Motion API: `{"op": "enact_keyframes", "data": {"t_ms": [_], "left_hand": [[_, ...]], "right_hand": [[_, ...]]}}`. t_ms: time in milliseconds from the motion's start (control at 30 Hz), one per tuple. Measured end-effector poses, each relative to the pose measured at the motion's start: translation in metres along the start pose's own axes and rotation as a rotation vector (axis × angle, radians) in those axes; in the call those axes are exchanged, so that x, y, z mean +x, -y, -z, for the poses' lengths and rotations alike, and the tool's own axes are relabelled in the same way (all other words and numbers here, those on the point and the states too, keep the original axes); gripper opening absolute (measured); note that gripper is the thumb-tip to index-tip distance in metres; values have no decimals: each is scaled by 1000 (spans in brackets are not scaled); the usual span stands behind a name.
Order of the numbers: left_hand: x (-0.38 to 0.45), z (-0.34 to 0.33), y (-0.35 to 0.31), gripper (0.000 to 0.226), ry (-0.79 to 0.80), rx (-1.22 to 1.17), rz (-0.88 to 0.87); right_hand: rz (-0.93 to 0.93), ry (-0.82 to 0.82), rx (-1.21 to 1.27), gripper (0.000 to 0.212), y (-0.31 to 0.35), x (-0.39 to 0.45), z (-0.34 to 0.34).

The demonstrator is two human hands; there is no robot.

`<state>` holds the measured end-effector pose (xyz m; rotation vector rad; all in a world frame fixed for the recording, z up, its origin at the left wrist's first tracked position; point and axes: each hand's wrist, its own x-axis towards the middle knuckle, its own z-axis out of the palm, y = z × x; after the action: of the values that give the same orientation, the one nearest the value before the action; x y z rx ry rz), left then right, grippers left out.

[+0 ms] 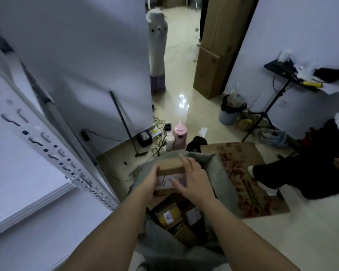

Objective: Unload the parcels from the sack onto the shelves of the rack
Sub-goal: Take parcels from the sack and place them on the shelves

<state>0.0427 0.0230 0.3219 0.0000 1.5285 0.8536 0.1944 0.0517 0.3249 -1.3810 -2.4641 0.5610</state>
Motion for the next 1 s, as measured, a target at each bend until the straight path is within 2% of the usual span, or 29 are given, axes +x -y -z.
{"op": "enact_keyframes", "data": {"t_ms": [67,100,133,167,200,233,333,367,533,767,867,1000], "left_hand": [[-16,5,-6,43,-27,-25,-51],[-27,9,-9,43,-38,-39,-73],[-35,14,-11,42,-44,-49,-91],[-44,20,-13,40,-46,-55,-106],[-54,26,-15,39,-47,-57,-120],[-63,32,-16,38,-37,-58,-124],[-91,59,-12,36,3,-101,-144],[-101,69,-10,36,-1,-110,-152],[-147,127,21,37,-37,-232,-170],[-219,219,93,36,-74,-242,-246],[-251,272,128,37,-148,-244,-321],[-297,337,164,43,-273,-239,-424]], "right_hand": [[-405,7,370,71,5,17,-1],[-649,78,627,77,8,24,-1],[-813,133,912,90,-1,33,-13],[-910,176,1094,104,-7,39,-26],[-941,238,1217,107,0,41,-27],[-953,303,1253,97,21,35,-12],[-895,348,1207,51,73,20,17],[-866,371,1221,45,85,19,16],[-794,499,1164,53,149,-4,-8],[-694,548,1087,59,249,-85,-36],[-621,561,1068,58,307,-129,-46],[-538,626,1059,68,383,-173,-64]]}}
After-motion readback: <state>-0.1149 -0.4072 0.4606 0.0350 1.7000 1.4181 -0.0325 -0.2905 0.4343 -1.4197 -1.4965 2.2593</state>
